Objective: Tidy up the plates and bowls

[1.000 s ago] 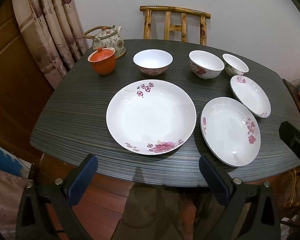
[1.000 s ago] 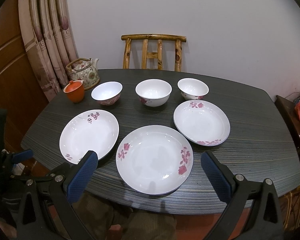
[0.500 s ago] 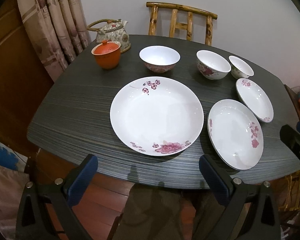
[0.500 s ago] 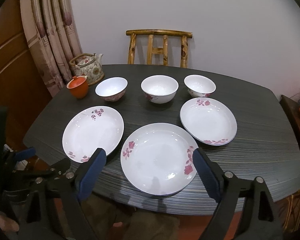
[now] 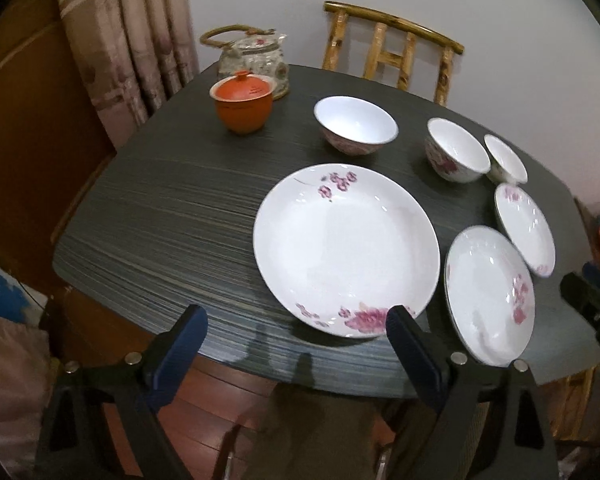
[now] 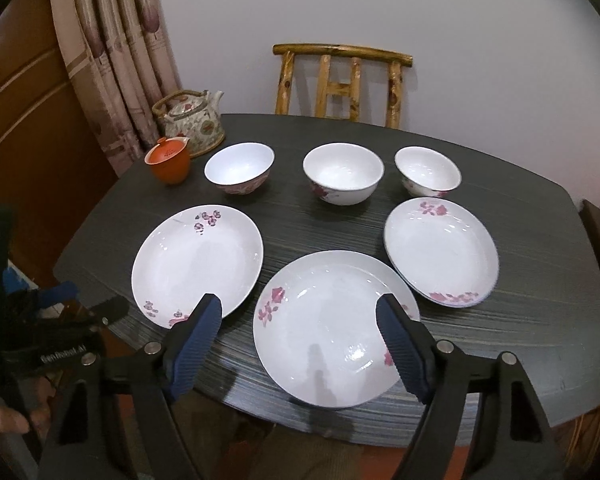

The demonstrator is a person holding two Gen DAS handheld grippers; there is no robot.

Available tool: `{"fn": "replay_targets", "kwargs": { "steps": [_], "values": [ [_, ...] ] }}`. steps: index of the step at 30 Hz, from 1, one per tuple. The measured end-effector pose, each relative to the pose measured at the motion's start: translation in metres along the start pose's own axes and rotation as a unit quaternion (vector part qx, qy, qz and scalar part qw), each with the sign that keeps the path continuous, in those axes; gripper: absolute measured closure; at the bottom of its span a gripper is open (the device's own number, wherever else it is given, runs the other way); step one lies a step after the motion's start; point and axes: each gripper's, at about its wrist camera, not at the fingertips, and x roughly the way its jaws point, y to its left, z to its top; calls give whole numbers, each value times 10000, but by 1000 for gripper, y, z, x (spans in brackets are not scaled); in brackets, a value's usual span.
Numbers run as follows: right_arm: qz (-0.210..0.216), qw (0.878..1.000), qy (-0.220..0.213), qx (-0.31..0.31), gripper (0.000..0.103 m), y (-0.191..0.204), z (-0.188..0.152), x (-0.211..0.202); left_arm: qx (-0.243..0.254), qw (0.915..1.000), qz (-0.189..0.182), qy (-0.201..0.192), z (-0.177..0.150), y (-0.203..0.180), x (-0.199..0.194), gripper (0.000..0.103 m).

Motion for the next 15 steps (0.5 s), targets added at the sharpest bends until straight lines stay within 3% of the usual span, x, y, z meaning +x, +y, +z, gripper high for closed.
{"fn": "replay_targets", "kwargs": {
  "steps": [2,9,12,14,15],
  "values": [
    [206,9997,123,49,31,-1,6,8,-155,9998,-123,5,8,11,1,10],
    [614,9963,601,-7,51,3,28,50,-508,9973,-516,140,30,36,9,25],
    [852,9927,841,126,57,0,38,68,-756,9941,-679,377,36,46,23,39],
    [915,9913,934,161,61,0,44,79,-875,9924,-682,528,38,50,31,51],
    [927,9907,980,151,65,0,46,82,-922,9915,-686,608,39,53,37,63]
  ]
}}
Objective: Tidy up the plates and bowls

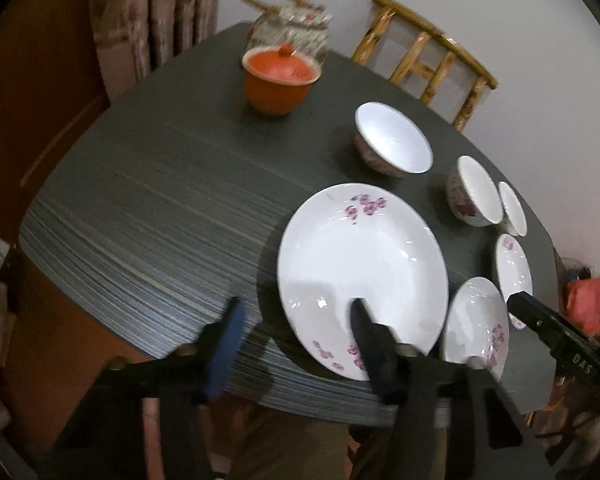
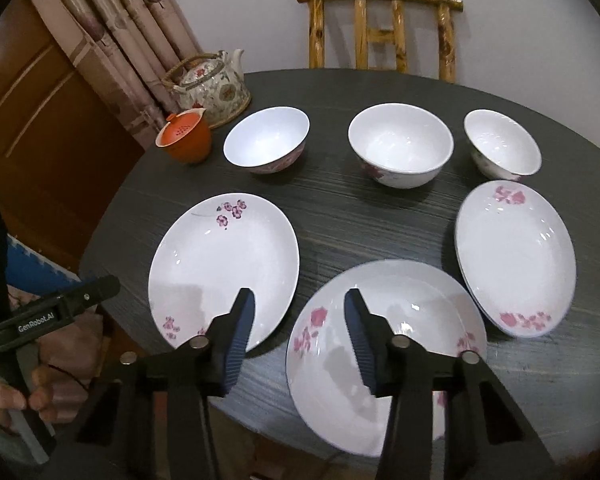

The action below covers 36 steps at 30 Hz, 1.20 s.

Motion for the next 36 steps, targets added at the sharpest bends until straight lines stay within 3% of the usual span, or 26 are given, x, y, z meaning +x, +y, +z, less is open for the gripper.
{"fn": "replay_targets", "kwargs": {
  "steps": [2,7,10,17,32,33,36],
  "values": [
    [72,9999,156,-9,71,-2,10,12,-68,9999,-4,122,3,3,8,65],
    [270,9982,532,53,74,-2,28,40,-6,9997,2,261,9,5,21,65],
    [249,9973,694,-57,81,3,34,56,51,9995,22,326,12,5,27,65],
    [319,9942,1021,-62,85,10,43,87,-57,9986,-93,520,22,10,42,65],
    [223,9919,1249,-26,87,3,45,114,-177,9968,-115,769,32,22,69,65],
    [230,9917,1263,-15,87,3,45,115,-207,9966,-128,787,32,22,71,66],
    [265,9913,1286,-32,89,4,45,118,-173,9961,-238,834,31,20,74,85]
  ]
}}
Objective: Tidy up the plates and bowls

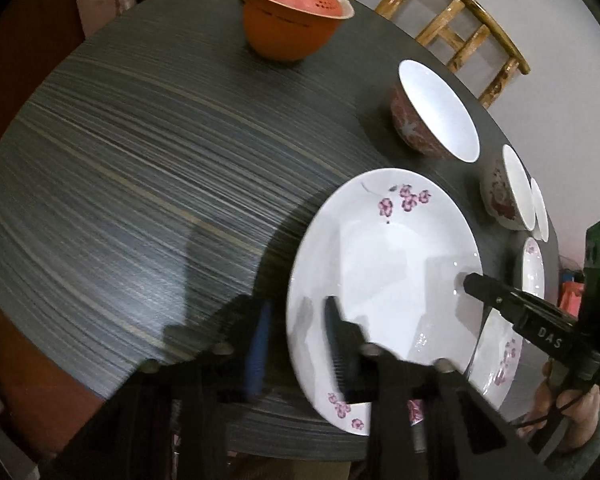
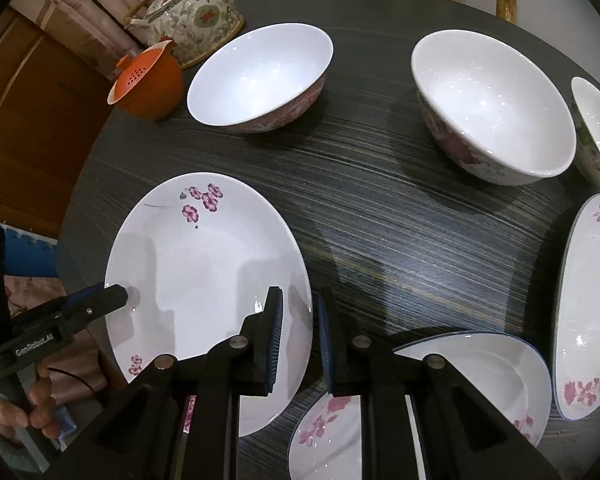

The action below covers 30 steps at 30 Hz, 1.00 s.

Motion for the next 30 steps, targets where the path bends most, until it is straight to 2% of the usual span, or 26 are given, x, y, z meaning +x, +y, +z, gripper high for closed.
{"fn": "replay_targets", "kwargs": {
  "steps": [3,6,11,30],
  "values": [
    [-27,10000,26,-30,92,1,-1,2,29,10000,13,58,-1,0,4,93],
    [-94,9999,8,-46,93,3,-2,4,65,9999,40,67,1,0,5,95],
    [-205,9997,10,-133,94,10,-3,4,171,9998,87,73,5,3,3,95],
    [37,10000,56,4,94,46,-5,19,624,9958,658,-73,43,30,-8,90]
  ]
}}
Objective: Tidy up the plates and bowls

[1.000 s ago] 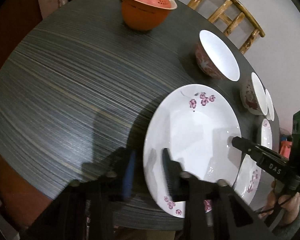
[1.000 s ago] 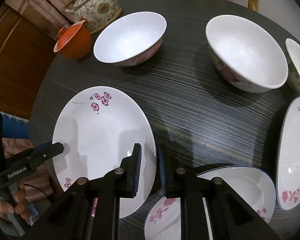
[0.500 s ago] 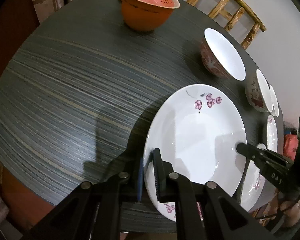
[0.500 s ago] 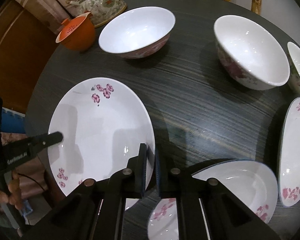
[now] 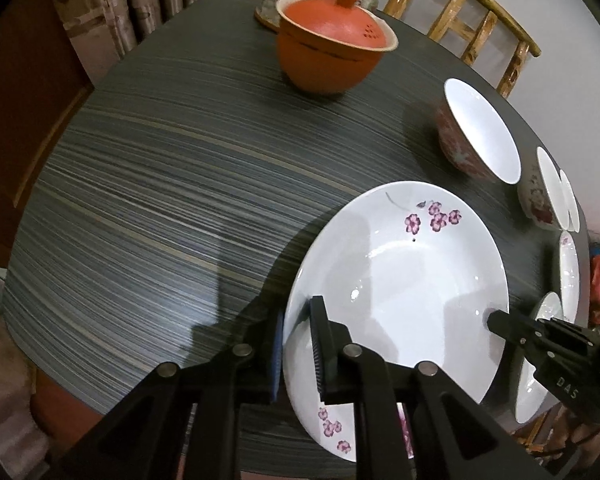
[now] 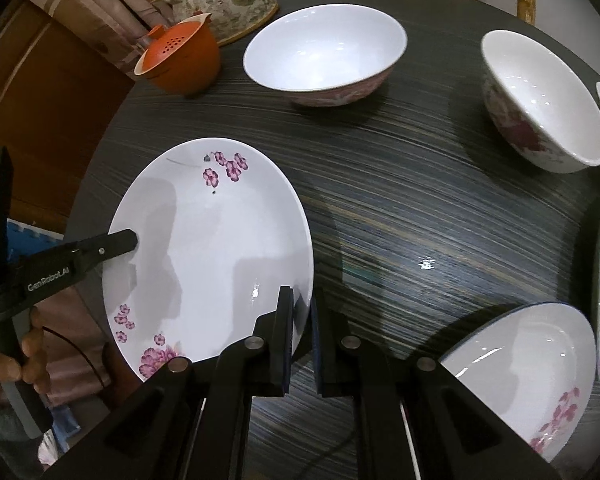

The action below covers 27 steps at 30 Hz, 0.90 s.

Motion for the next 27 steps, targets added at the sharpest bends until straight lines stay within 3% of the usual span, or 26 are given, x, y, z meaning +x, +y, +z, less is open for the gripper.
{"fn": "replay_targets", "kwargs": {
  "steps": [15,18,20,23,27],
  "values": [
    [109,9998,-31,144,91,12,-7,3,254,9993,204,-204,3,7,-6,88],
    [-90,9998,-107,135,74,12,-8,-1,258,9989,268,-288,2,8,-11,87],
    [-82,9996,-155,199,73,8,-10,-5,240,9985,328,-377,1,8,-16,86],
    [-114,9993,-276,222,73,4,-13,-16,193,9952,597,-756,-1,6,-34,86],
    [-288,9979,-565,149,73,-3,-20,-41,517,9861,804,-1360,-11,-16,-70,86]
  ]
}}
